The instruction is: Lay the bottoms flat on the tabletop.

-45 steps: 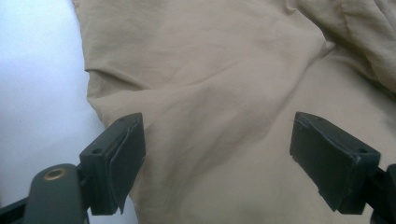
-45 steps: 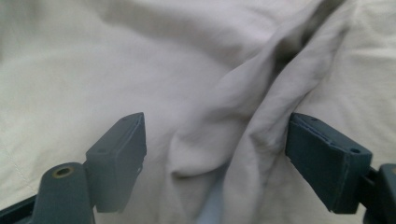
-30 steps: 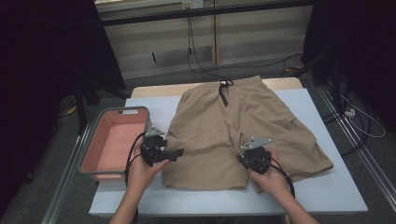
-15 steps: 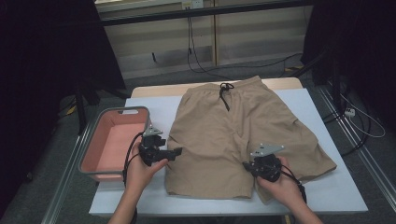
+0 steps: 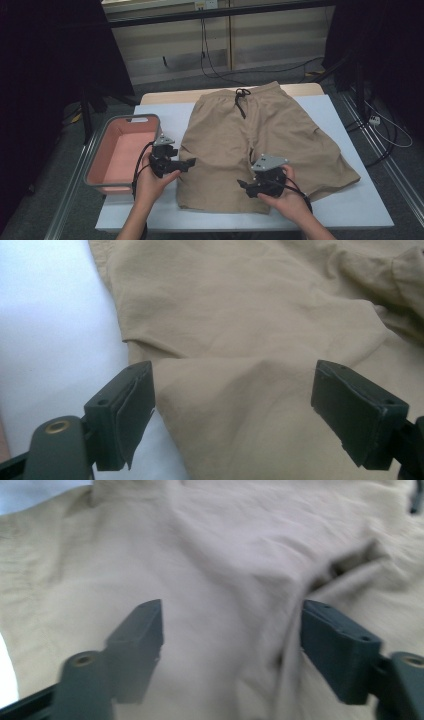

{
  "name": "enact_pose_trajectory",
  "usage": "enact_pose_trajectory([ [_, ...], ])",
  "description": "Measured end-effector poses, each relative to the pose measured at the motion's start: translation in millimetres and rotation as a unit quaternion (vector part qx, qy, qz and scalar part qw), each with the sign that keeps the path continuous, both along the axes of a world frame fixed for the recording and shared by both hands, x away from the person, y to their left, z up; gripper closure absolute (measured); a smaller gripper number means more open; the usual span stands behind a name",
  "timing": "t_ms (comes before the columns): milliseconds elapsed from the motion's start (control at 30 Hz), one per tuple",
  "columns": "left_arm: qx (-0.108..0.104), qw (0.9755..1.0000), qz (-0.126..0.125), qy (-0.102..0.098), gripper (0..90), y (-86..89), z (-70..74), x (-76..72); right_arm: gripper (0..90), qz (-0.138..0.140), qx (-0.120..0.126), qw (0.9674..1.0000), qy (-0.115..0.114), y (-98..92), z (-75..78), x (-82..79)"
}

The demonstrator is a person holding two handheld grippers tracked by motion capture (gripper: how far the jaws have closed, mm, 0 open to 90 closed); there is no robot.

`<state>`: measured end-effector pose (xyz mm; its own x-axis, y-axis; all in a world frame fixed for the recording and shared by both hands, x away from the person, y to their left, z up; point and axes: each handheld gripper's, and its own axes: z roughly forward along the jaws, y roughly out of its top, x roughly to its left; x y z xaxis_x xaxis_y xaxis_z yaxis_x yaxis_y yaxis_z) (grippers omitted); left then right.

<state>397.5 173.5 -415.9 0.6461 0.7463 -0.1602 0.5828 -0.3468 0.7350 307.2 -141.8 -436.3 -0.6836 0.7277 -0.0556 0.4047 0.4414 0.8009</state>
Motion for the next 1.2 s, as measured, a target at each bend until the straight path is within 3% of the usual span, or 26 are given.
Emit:
enact_pose_trajectory([
  [200,-0.001,1.0,0.001,0.002,17.5,0.8,0.1,-0.5,20.8,0.037,0.002,0.9992,-0.014,24.1,4.4,-4.4],
  [400,0.0,1.0,0.0,0.001,17.5,0.6,0.3,-1.1,22.9,0.09,0.001,0.9959,0.005,45.2,-0.6,-9.6],
  [767,0.002,1.0,0.002,0.001,17.2,-0.6,-2.0,-0.5,33.2,0.15,-0.019,0.9881,0.029,73.3,-17.8,-11.3],
  [1200,0.001,1.0,0.003,0.003,17.0,-0.8,-1.7,-0.7,34.1,0.184,-0.009,0.982,0.042,86.3,-25.0,-13.2],
])
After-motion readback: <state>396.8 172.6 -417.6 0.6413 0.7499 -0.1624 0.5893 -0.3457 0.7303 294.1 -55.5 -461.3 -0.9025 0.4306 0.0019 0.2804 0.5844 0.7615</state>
